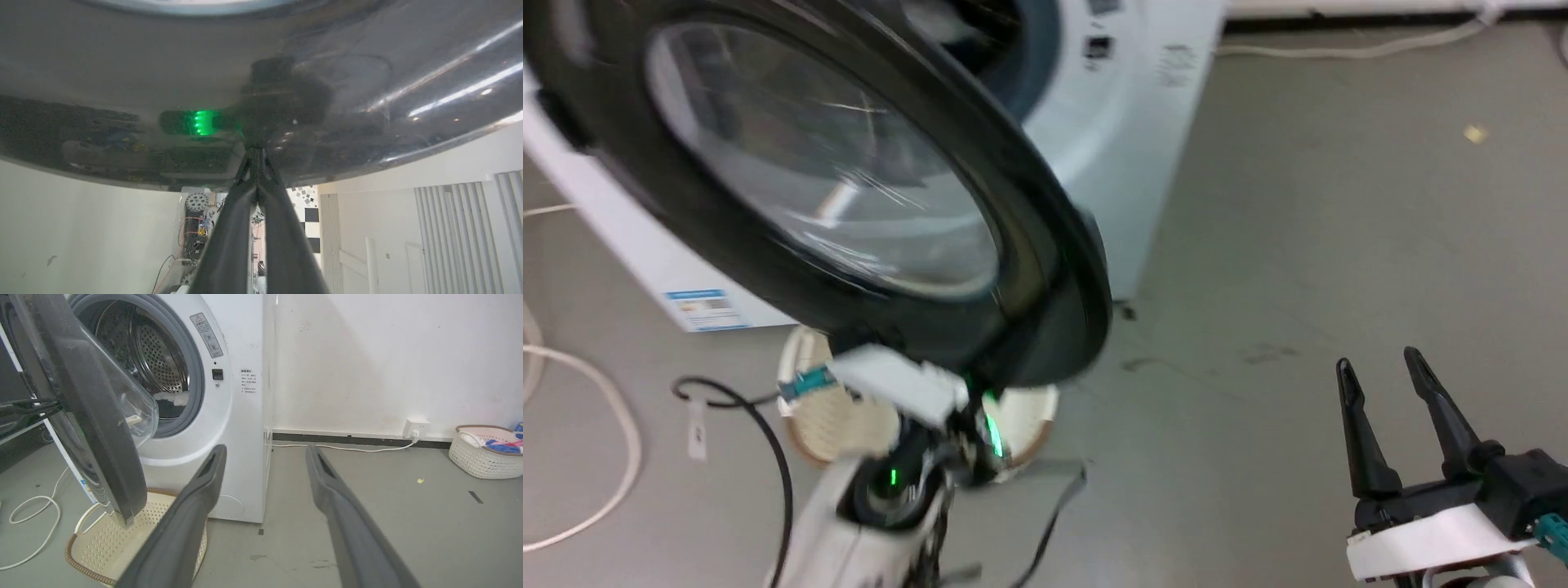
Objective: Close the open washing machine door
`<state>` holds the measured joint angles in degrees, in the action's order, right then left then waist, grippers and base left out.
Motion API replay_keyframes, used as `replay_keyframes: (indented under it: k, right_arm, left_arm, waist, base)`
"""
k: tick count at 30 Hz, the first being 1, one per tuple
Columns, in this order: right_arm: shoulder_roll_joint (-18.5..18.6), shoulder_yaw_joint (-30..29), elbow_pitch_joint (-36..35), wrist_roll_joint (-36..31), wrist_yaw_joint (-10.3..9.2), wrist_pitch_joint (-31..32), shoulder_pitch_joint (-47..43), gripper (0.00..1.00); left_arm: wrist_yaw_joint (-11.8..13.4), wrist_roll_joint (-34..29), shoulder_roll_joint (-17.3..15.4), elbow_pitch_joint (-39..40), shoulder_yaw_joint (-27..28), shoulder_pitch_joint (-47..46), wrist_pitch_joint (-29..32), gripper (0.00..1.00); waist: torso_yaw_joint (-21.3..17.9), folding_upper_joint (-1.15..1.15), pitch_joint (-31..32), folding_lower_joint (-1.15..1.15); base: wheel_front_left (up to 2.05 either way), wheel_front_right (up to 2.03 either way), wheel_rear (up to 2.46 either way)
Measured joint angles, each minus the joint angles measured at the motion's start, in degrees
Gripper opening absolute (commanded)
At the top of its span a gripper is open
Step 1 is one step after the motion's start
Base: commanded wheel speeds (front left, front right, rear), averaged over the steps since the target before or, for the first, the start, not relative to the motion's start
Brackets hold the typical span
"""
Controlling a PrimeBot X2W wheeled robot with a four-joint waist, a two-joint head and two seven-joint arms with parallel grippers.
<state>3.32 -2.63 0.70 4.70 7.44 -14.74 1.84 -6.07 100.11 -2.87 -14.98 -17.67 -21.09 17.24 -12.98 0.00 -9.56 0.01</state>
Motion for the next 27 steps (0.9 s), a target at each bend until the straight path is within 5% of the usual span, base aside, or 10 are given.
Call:
replay_keyframes:
  k: [6, 12, 21, 23, 27]
  right_arm:
    - [-0.1, 0.7, 0.3, 0.9, 0.01, 0.0, 0.4, 1.00]
    - [-0.2, 0.7, 0.5, 1.6, 0.00, 0.0, 0.8, 1.00]
    - [-0.3, 0.4, 0.1, 1.4, 0.00, 0.0, 0.4, 1.00]
    - [-0.3, 0.3, 0.0, 1.1, 0.00, 0.0, -0.5, 1.00]
    - [-0.3, 0.6, -0.3, 0.7, 0.00, 0.0, -2.3, 1.00]
  left_arm:
    - [-0.2, 5.4, 0.0, -10.0, -2.3, -11.8, -10.5, 0.00]
    - [-0.9, 8.5, 0.1, -15.0, -6.2, -16.7, -13.8, 0.00]
    - [-1.2, 4.4, -1.6, -5.9, -5.6, -7.5, -12.5, 0.02]
    - [-1.2, 0.2, -3.9, -1.8, -5.9, -3.3, -13.0, 1.00]
    - [-1.2, -12.0, -10.1, 5.0, -7.0, 3.4, -19.4, 1.00]
  waist:
    - [-4.9, 0.00, -3.1, 0.00]
    - [-5.8, 0.00, -4.1, 0.00]
    - [-1.1, 0.00, -0.6, -0.01]
    - [0.3, 0.00, 0.6, -0.01]
    - [3.2, 0.00, 3.1, -0.01]
  base:
    - [0.00, 0.00, 0.00]
    - [0.00, 0.00, 0.00]
    - [0.00, 0.00, 0.00]
    - [0.00, 0.00, 0.00]
    - [0.00, 0.00, 0.00]
